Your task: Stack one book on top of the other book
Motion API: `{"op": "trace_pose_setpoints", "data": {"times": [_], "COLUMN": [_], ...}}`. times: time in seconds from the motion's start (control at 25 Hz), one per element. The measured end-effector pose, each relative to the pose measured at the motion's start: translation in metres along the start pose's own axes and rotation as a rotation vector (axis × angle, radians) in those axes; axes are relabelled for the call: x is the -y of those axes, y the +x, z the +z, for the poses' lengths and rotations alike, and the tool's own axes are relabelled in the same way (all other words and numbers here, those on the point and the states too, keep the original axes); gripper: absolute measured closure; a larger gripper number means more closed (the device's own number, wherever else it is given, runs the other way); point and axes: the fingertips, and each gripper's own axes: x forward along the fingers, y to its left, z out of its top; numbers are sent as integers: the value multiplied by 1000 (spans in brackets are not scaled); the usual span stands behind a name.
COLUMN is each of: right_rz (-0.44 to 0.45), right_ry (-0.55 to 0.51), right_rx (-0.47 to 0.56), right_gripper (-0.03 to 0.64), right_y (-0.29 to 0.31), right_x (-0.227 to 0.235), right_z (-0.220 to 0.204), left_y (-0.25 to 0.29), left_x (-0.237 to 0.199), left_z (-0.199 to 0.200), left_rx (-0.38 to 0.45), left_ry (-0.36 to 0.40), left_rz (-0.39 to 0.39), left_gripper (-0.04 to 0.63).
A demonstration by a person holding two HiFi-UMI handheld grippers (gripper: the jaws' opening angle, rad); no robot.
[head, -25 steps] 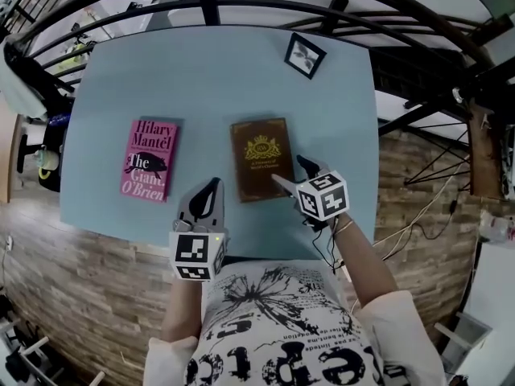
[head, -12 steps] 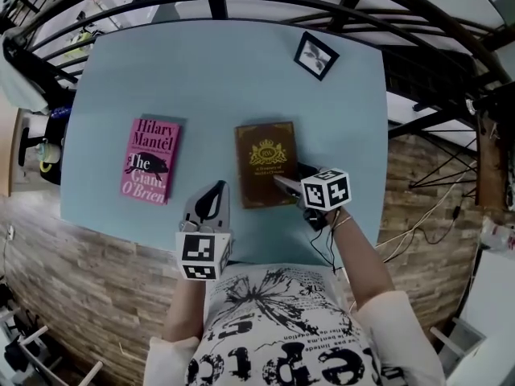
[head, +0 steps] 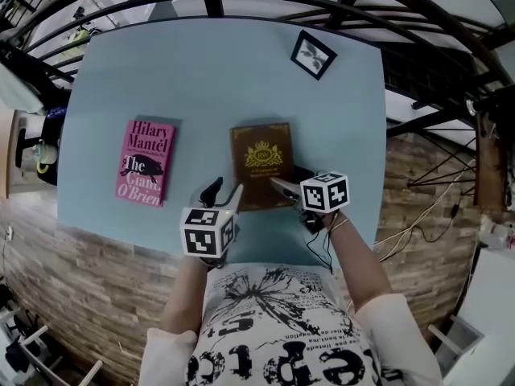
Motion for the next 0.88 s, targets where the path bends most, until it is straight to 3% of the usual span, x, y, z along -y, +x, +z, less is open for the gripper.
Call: {"op": "trace_pose_setpoints", "data": {"times": [0.12,0.32,0.52,0.88], "right_rz": [0,-3,-8,-7], "right_ry": [-2,-2,0,2], "right_rx": [3,39,64,89], "right_gripper": [298,298,298,298], "right_y": [0,0,-2,-1], "right_x": [0,-1,0,1], "right_z": [0,1,1,1], "left_y": [18,36,59,70], "left_x": [-4,-10,2,6], "left_z": [-13,-26,-42,-48], "left_rx": [-81,-140,-192,-200], "left_ry": [-59,-161,-267,-314], "left_rz": [-16,-44,-133,-186], "left_gripper": [375,336,325,325]}}
